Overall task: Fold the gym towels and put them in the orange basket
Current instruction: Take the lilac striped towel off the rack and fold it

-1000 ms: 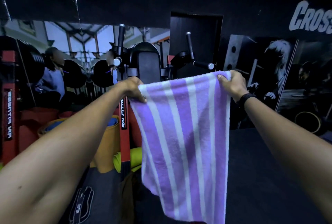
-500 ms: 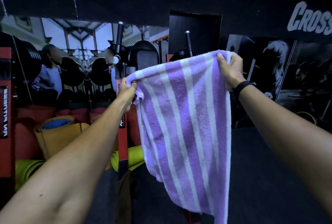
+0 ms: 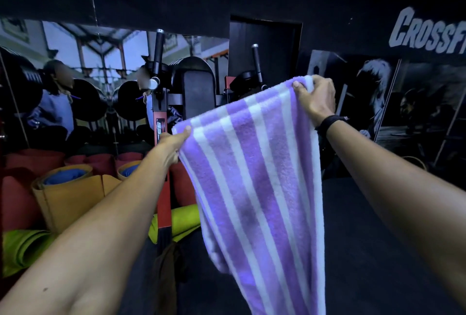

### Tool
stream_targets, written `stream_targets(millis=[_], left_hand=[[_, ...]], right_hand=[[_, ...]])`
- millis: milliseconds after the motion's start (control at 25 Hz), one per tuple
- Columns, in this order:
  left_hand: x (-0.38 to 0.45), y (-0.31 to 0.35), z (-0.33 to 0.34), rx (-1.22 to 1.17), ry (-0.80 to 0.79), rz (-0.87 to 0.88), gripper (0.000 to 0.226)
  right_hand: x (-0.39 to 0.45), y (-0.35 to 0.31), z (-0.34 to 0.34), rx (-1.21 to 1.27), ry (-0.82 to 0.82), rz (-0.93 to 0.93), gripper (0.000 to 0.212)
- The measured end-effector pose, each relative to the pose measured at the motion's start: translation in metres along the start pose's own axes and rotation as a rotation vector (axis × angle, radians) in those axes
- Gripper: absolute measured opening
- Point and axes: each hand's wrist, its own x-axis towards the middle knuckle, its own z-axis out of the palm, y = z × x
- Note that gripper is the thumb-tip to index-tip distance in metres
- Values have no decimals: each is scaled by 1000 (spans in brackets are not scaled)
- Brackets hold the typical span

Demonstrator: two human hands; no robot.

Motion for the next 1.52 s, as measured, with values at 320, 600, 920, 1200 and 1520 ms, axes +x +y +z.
stream_targets(millis=[320, 600, 920, 1200, 1520], left_hand=[[-31, -9, 20, 392, -276, -104, 22], [-31, 15, 17, -43, -428, -33, 17], [-15, 35, 16, 831, -211, 456, 17], [-14, 45, 18, 369, -81, 452, 20], [-30, 37, -20, 816, -499, -83, 25]], right_hand=[[-4, 0, -5, -94, 0, 174, 39], [8, 20, -13, 152, -33, 427, 38], [1, 39, -46, 404, -624, 264, 20], [-3, 58, -39, 202, -391, 18, 14], [-22, 62, -52, 72, -1072, 289, 22]])
